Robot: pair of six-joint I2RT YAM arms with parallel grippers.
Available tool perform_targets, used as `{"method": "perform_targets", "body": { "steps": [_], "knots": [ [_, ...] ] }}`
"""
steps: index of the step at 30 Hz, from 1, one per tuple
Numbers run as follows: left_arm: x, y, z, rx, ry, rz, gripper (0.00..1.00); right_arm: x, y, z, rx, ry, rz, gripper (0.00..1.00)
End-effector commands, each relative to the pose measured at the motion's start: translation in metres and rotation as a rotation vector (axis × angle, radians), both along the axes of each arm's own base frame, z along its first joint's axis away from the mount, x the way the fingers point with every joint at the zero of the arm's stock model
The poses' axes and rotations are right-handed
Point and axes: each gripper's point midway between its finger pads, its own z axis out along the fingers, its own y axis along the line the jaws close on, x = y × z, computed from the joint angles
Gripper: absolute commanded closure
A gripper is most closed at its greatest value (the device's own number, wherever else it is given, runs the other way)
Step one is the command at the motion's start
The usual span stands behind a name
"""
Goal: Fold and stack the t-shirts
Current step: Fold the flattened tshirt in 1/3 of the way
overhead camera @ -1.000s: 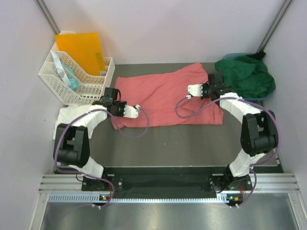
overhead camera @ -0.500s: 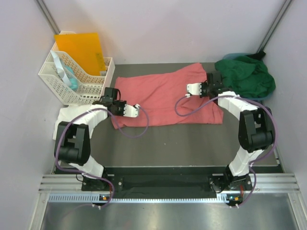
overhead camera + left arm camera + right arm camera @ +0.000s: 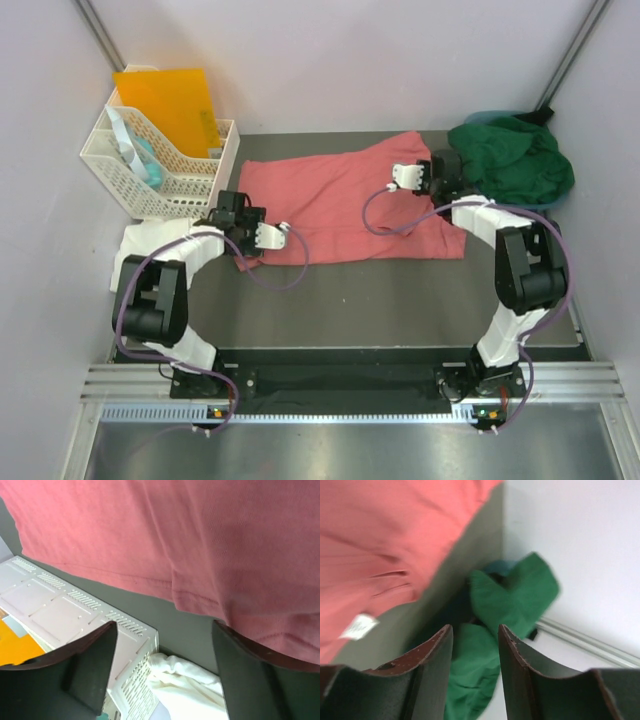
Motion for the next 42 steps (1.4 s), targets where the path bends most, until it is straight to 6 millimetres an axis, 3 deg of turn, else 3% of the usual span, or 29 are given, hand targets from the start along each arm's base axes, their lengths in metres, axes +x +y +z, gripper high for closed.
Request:
{"method": "perform_targets", "body": {
  "steps": [1, 2, 3, 5, 6, 8, 9, 10, 16, 22, 34, 37, 40, 42],
  "knots": [
    [0.0, -0.002, 0.051, -0.075, -0.095, 0.046, 0.14, -0.031, 0.013, 0.022, 0.189, 0.18, -0.022, 0.58],
    [-0.005, -0.004, 0.054, -0.085, -0.086, 0.04, 0.1, -0.057, 0.019, 0.007, 0.224, 0.311, -0.005, 0.59],
    [-0.01, -0.006, 0.067, -0.101, -0.109, 0.029, 0.09, -0.064, 0.023, 0.007, 0.249, 0.336, -0.003, 0.59],
    [-0.024, -0.011, 0.066, -0.114, -0.1, -0.014, 0.07, -0.092, 0.025, 0.0, 0.271, 0.431, -0.001, 0.59],
    [-0.031, -0.011, 0.077, -0.118, -0.132, -0.031, 0.05, -0.1, 0.029, -0.002, 0.29, 0.456, 0.017, 0.6],
    [-0.051, -0.013, 0.063, -0.108, -0.098, -0.084, 0.02, -0.126, 0.026, -0.016, 0.266, 0.531, 0.03, 0.61],
    [-0.058, -0.014, 0.067, -0.105, -0.108, -0.104, 0.02, -0.135, 0.024, -0.022, 0.248, 0.559, 0.036, 0.62],
    [-0.068, -0.015, 0.058, -0.099, -0.085, -0.13, 0.01, -0.15, 0.018, -0.039, 0.22, 0.604, 0.029, 0.62],
    [-0.11, -0.023, 0.03, -0.14, 0.045, -0.194, 0.01, -0.186, 0.008, -0.072, 0.172, 0.672, 0.033, 0.64],
    [-0.116, -0.018, 0.002, -0.108, 0.07, -0.193, 0.01, -0.185, 0.013, -0.082, 0.186, 0.648, 0.032, 0.66],
    [-0.105, -0.018, -0.011, -0.109, 0.098, -0.167, 0.01, -0.176, 0.018, -0.101, 0.197, 0.629, 0.027, 0.7],
    [-0.098, -0.016, -0.013, -0.103, 0.085, -0.148, 0.11, -0.174, 0.019, -0.102, 0.196, 0.625, 0.028, 0.71],
    [-0.092, -0.017, -0.011, -0.108, 0.082, -0.132, 0.34, -0.171, 0.02, -0.101, 0.194, 0.621, 0.033, 0.71],
    [-0.091, -0.016, -0.012, -0.102, 0.088, -0.126, 0.34, -0.169, 0.016, -0.1, 0.177, 0.612, 0.02, 0.71]
  ]
}}
